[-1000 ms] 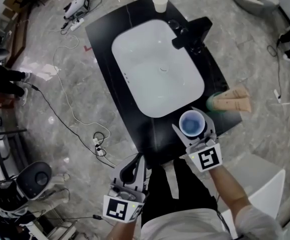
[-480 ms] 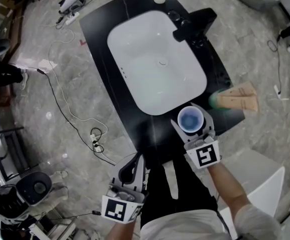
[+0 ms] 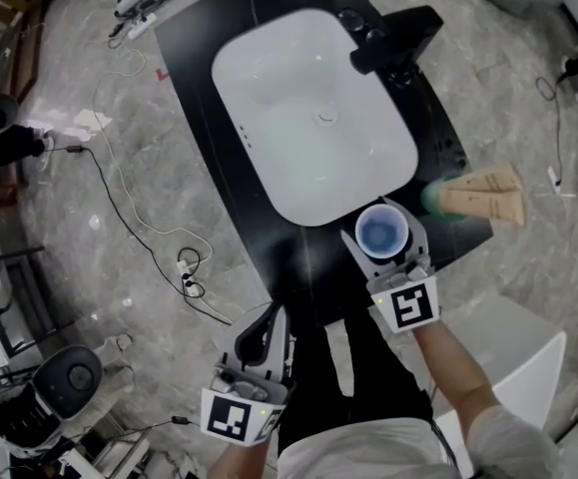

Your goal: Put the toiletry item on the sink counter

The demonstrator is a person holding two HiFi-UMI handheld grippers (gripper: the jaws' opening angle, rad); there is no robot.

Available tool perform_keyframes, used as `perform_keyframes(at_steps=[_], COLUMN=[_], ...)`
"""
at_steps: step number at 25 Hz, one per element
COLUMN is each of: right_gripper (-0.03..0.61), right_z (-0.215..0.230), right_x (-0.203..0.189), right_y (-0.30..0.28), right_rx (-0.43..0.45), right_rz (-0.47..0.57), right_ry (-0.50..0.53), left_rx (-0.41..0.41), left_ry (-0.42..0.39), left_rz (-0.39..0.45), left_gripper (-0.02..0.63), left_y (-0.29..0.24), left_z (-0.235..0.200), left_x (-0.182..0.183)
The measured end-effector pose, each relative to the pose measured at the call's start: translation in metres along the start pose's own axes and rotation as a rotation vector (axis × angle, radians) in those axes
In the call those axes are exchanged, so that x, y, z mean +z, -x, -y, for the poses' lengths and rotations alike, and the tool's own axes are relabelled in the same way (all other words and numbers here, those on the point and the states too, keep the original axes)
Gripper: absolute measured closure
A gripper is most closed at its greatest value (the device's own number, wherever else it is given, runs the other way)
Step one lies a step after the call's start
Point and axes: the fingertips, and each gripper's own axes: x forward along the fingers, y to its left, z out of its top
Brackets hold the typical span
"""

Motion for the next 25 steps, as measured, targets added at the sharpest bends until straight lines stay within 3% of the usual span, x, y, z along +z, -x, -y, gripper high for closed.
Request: perform_keyframes(at_steps=[11, 25], right_gripper=[0.278, 0.275], right_z=[-0.003, -0.005], right_x=[-0.013, -0.014], right_y=[-0.003, -0.001], right_rx=[0.014, 0.027], right_rz=[-0.087, -0.095], right_ry=[-0.03, -0.027], left_rx=[-0.006, -0.002], left_ry=[0.011, 0.03], left_rz=[0.001, -0.001], left_gripper=[0.611, 0.611], left_y=[-0.003, 0.001], left_z=[-0.001, -0.003], left_x=[-0.003, -0.012])
